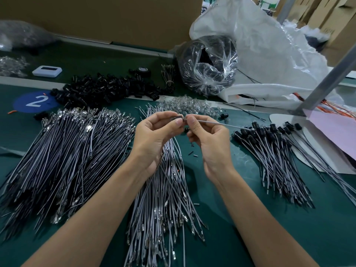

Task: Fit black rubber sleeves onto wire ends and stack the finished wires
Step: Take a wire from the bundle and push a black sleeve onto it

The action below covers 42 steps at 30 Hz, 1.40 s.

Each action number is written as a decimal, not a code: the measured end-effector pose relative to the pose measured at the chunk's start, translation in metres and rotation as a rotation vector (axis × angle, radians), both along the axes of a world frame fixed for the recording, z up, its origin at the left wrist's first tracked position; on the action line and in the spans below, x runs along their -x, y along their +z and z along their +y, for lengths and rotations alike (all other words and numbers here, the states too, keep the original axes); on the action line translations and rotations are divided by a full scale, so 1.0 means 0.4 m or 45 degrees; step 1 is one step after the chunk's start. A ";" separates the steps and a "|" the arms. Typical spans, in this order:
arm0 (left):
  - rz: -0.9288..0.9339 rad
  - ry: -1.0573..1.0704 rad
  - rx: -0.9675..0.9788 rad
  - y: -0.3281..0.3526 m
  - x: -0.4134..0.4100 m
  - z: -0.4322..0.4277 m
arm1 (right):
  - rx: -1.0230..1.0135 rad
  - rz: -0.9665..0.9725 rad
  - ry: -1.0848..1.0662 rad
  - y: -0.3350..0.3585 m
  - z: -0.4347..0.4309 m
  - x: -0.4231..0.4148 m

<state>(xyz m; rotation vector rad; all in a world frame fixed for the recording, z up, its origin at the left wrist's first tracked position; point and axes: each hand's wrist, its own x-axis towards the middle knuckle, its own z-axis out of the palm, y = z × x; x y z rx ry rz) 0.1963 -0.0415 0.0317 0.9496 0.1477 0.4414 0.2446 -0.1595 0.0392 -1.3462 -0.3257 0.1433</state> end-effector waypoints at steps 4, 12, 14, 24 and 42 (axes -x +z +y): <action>0.005 0.025 0.030 0.004 -0.002 -0.005 | 0.183 0.054 0.074 0.006 -0.012 -0.010; 0.036 0.067 0.131 0.006 -0.003 0.003 | 0.635 -0.596 -0.209 0.007 -0.032 -0.003; 0.049 0.057 0.113 0.004 -0.002 0.001 | 0.922 -0.838 -0.326 0.002 -0.025 -0.001; 0.035 0.010 0.034 -0.001 -0.002 0.006 | 0.736 -0.844 -0.247 -0.001 -0.032 -0.017; 0.003 -0.022 0.096 -0.003 -0.002 0.010 | 0.471 -0.621 -0.200 0.014 -0.052 -0.031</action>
